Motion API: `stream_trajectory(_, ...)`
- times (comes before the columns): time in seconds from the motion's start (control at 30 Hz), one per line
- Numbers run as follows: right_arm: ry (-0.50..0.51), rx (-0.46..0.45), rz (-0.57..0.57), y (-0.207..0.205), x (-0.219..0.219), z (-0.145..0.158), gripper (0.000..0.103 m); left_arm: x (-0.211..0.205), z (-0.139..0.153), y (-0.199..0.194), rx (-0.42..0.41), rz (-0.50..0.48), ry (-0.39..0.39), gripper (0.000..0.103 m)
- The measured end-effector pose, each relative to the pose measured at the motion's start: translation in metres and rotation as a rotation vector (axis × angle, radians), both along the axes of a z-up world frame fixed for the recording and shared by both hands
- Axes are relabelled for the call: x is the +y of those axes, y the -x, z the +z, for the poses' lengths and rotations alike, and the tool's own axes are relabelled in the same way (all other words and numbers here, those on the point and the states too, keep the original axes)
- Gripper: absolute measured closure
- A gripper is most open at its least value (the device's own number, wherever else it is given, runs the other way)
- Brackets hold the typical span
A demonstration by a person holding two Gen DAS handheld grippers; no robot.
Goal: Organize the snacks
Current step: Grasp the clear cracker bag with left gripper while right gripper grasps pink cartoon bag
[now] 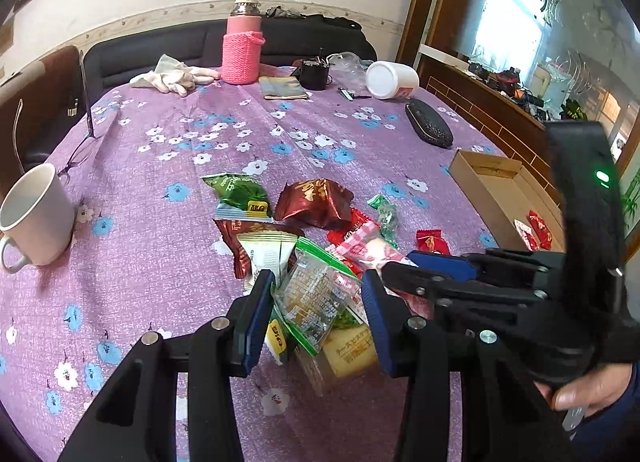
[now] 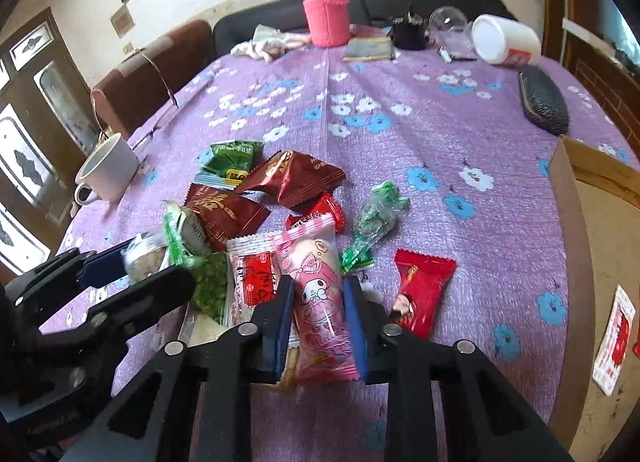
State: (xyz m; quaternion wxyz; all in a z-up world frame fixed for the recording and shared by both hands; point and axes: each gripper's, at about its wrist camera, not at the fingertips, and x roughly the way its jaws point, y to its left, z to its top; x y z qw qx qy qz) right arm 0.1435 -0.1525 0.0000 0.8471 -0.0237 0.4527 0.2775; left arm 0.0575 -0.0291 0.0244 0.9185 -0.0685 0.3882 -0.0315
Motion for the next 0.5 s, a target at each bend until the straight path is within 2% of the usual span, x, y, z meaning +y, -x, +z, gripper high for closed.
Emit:
stream_trajectory(0.3,-0.154,-0.037,-0.06,0.001,-0.027,0.014,0.08,-0.007,-0.005,-0.003,0.003,0.002,-0.029,0.06)
stream_trajectory(0.5,-0.189,-0.048,-0.073,0.005,-0.031,0.019,0.08,-0.012,-0.005,-0.003,-0.007,0.006,-0.068,0.06)
